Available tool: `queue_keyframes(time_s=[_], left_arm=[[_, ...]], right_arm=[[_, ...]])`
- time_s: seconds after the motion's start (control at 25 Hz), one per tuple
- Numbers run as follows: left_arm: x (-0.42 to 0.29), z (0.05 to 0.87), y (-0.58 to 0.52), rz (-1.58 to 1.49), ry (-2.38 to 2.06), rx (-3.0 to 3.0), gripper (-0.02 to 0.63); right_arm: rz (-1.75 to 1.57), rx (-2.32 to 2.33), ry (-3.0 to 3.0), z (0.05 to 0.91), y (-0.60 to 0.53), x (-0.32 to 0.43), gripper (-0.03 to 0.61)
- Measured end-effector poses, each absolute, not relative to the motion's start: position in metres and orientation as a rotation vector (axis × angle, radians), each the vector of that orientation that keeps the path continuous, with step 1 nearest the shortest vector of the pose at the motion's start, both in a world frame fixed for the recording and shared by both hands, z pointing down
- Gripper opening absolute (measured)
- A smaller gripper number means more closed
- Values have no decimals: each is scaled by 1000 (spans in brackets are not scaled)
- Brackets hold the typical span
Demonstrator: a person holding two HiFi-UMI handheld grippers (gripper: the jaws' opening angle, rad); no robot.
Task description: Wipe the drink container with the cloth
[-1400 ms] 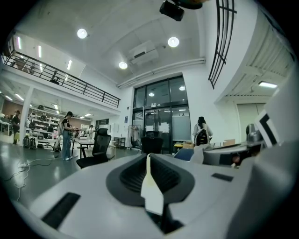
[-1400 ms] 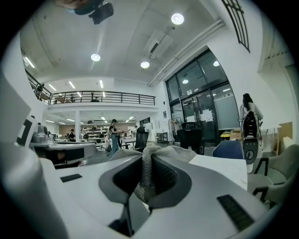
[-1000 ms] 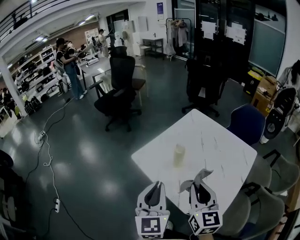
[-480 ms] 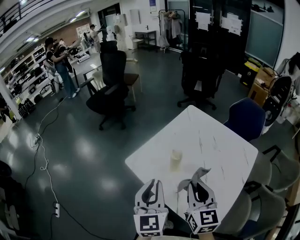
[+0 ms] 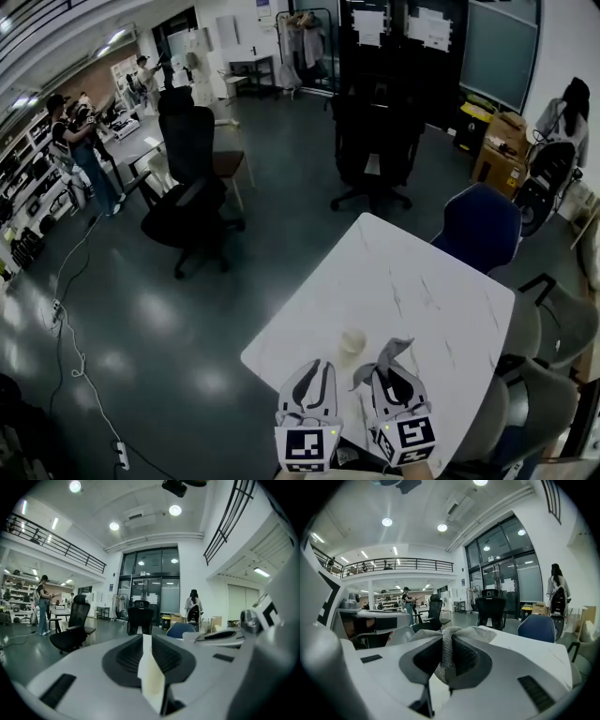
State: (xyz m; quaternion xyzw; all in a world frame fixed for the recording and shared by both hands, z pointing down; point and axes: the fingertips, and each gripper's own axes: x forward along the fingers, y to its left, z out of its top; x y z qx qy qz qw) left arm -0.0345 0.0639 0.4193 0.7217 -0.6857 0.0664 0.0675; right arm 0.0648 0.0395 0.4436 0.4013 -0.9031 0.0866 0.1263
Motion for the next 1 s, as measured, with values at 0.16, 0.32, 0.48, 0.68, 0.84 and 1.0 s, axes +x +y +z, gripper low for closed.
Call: queue_keyframes(time_s=[0.16,0.32,0.48,0.68,0.84,1.0], left_arm=[[-41,424,37,182,-1979,2239,32],[-41,429,16,203,-1884,2297,32],[-37,438,6,218,-1769,2336,34],[-33,450,-2,260,-1659,2399,57],[-27,460,-7,286,-1569,2440,149],[-17,458,-10,291,-1462,2439,208]], right_arm=[[281,1168,-2571,462,26,54,57],[299,1187,-2518,472,15,49,57],[308,1193,-2475,479,8,43,57],[308,1182,-2424,490,4,39,57],[307,1166,-2398,498,6,40,57],[316,1171,-2381,499,5,38,57]])
